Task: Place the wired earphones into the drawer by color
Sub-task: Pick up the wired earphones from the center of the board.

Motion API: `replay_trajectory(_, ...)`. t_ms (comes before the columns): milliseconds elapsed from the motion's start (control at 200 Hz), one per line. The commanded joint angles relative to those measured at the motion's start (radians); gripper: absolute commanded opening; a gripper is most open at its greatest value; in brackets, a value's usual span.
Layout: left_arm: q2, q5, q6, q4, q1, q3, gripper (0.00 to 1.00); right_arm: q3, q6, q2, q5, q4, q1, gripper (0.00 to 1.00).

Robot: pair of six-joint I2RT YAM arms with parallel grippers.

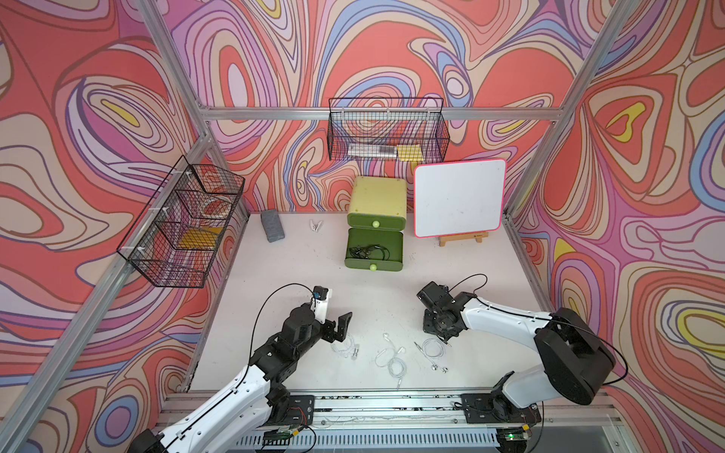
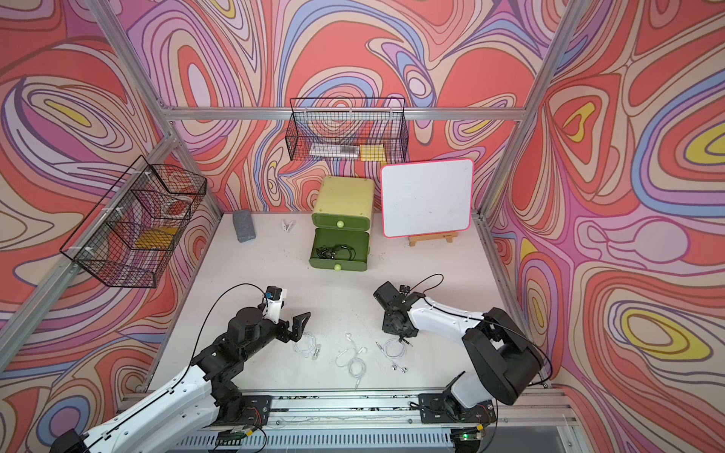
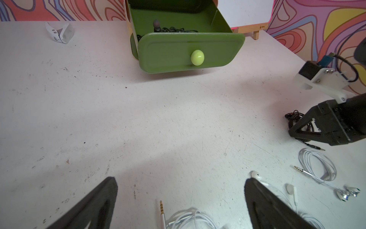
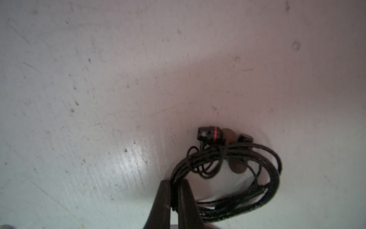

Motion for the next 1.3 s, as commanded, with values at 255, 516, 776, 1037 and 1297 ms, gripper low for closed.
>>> replay_trajectory(255, -0.017, -0.016, -0.007, -0.012, -0.003, -0.011, 0.99, 0.012, -0.01, -0.007, 0.025, -0.033, -0.006, 0.0)
replay_trajectory(516, -0.018, -0.017, -0.007, -0.012, -0.002, -0.011, 0.99, 0.057, -0.049, -0.08, 0.076, -0.096, -0.006, 0.0)
replay_trajectory(776, -0.028, -0.021, -0.009, -0.016, -0.001, -0.014, 0.99, 0.116, -0.114, -0.149, 0.105, -0.156, -0.006, 0.0)
replay_trajectory(1037, -0.028, -0.02, -0.01, -0.014, -0.003, -0.014, 0.99, 0.168, -0.196, -0.245, 0.118, -0.126, -0.006, 0.0)
replay_trajectory(1297, -0.028, -0.022, -0.01, -0.013, -0.002, -0.014, 0.99, 0.272, -0.314, -0.25, 0.074, -0.037, -0.006, 0.0)
